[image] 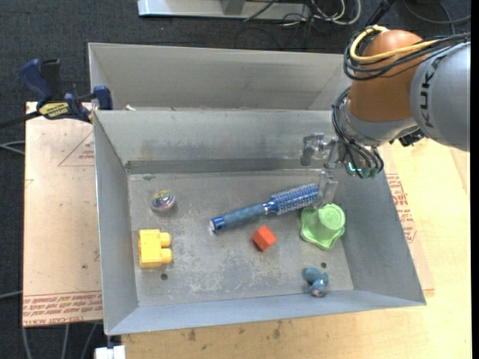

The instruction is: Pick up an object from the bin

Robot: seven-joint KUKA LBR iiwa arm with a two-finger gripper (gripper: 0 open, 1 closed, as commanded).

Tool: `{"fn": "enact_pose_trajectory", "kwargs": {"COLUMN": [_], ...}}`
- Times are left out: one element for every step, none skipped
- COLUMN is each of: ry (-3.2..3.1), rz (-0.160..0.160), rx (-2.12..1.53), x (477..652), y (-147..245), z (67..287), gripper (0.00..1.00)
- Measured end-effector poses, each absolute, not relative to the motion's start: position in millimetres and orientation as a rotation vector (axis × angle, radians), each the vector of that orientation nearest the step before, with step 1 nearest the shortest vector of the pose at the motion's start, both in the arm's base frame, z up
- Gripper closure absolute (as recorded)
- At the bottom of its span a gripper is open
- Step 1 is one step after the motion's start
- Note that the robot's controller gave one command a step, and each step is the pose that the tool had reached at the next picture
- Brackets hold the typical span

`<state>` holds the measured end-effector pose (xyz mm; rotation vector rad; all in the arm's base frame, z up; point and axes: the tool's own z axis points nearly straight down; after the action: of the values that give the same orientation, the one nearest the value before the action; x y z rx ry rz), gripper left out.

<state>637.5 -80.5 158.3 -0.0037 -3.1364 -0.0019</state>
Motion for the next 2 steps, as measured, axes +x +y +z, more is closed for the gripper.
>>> {"fn": "enact_pose_trajectory", "kwargs": {"ry": [-3.135, -3.139], "rz": [-0.004, 0.000], "rx": [0.105, 0.227], "x": [627.8, 628.7], "y": [-46, -42], "z": [65, 101], "gripper": [0.00, 0.00]}}
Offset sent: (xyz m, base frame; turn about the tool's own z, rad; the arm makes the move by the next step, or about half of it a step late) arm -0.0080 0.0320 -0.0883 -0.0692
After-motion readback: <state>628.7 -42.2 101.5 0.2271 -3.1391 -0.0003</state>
